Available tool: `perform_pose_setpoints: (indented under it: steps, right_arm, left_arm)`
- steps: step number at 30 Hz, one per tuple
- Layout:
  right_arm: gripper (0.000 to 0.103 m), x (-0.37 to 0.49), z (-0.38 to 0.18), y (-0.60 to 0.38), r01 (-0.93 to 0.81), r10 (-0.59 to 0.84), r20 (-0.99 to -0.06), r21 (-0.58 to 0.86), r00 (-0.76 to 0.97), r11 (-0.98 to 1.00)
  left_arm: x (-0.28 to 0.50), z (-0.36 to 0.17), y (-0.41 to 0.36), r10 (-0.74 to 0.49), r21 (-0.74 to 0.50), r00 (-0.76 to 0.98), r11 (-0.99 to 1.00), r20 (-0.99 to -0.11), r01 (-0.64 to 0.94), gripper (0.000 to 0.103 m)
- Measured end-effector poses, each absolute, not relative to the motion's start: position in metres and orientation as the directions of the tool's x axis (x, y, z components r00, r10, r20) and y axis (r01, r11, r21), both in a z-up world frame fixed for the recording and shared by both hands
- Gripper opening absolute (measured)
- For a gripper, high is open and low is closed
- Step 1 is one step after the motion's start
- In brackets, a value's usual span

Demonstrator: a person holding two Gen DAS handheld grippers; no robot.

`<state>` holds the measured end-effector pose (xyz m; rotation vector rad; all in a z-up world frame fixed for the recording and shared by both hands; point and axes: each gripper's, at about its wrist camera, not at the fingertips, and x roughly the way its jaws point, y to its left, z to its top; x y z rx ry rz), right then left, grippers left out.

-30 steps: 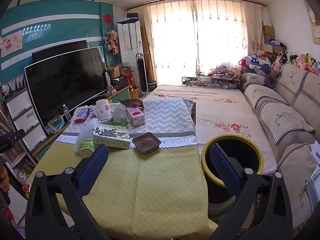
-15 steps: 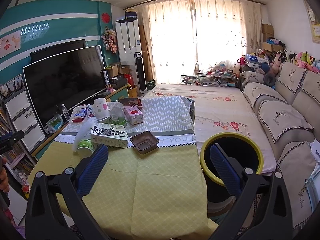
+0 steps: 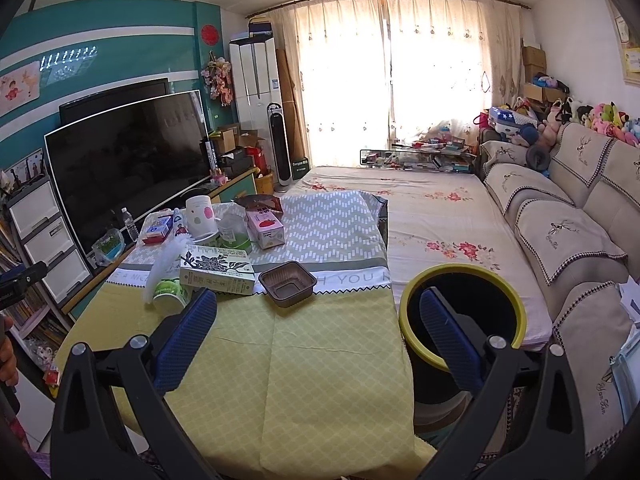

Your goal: Collect trash

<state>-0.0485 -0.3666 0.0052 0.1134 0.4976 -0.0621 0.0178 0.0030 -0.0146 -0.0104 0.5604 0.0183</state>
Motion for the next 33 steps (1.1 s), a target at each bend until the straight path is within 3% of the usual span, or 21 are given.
perform_pose_setpoints:
  steps: [33]
  right_arm:
    - [0.097, -0.045, 0.0036, -0.3696, 0.093, -0.03, -0.493, 0.102, 0.87, 0.99]
  left_arm:
    - [0.0183, -0.0157, 0.0004, 0.002, -0.008, 0.839, 1.0, -0.544, -0.007, 0.099]
